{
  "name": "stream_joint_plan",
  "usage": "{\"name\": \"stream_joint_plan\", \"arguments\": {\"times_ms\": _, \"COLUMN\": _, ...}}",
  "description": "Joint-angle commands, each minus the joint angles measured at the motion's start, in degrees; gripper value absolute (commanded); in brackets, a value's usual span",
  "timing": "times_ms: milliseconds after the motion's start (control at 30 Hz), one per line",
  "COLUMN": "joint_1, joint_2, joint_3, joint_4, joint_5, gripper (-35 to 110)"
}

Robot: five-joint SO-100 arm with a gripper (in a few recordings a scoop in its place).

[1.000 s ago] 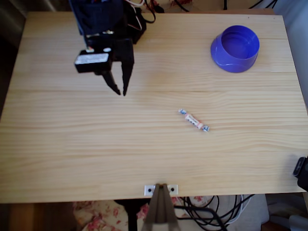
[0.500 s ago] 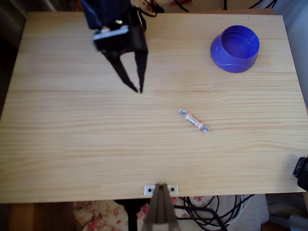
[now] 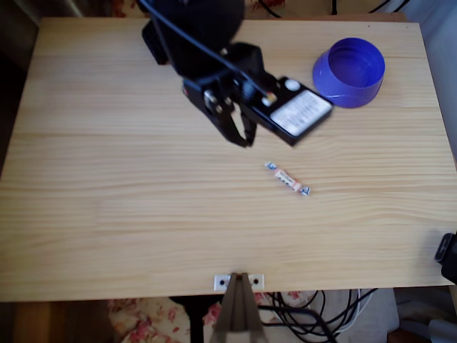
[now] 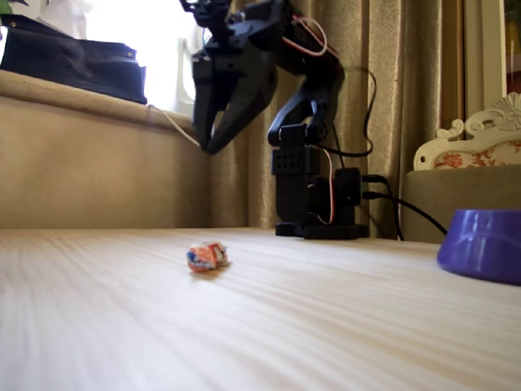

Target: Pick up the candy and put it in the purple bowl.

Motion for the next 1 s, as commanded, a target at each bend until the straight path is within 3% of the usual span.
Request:
{"name": "stream_joint_plan", "arguments": {"times_ms": 0, "joint_1": -0.7, "joint_2": -2.99, "joint_3": -8.88, "joint_4": -2.46, "joint_5": 0.44, "gripper": -1}}
{"name": "stream_joint_plan", "arguments": {"times_ms": 67, "joint_1": 0.88, "joint_2": -6.42, "joint_3": -14.06, "joint_4": -1.32, "joint_5": 3.87, "gripper": -1}}
{"name": "stream_joint_plan", "arguments": {"times_ms": 133, "joint_1": 1.05, "joint_2": -13.71, "joint_3": -24.96, "joint_4": 8.61, "joint_5": 5.54, "gripper": -1}}
{"name": "stream_joint_plan", "arguments": {"times_ms": 200, "joint_1": -0.7, "joint_2": -18.46, "joint_3": -29.71, "joint_4": 11.51, "joint_5": 5.36, "gripper": -1}}
{"name": "stream_joint_plan", "arguments": {"times_ms": 400, "joint_1": -6.68, "joint_2": -18.28, "joint_3": -27.77, "joint_4": 7.91, "joint_5": 10.81, "gripper": 11}}
{"name": "stream_joint_plan", "arguments": {"times_ms": 667, "joint_1": -16.96, "joint_2": -20.74, "joint_3": -25.66, "joint_4": 2.29, "joint_5": 15.38, "gripper": 15}}
{"name": "stream_joint_plan", "arguments": {"times_ms": 967, "joint_1": -15.38, "joint_2": -28.56, "joint_3": -22.94, "joint_4": -5.89, "joint_5": 14.68, "gripper": 16}}
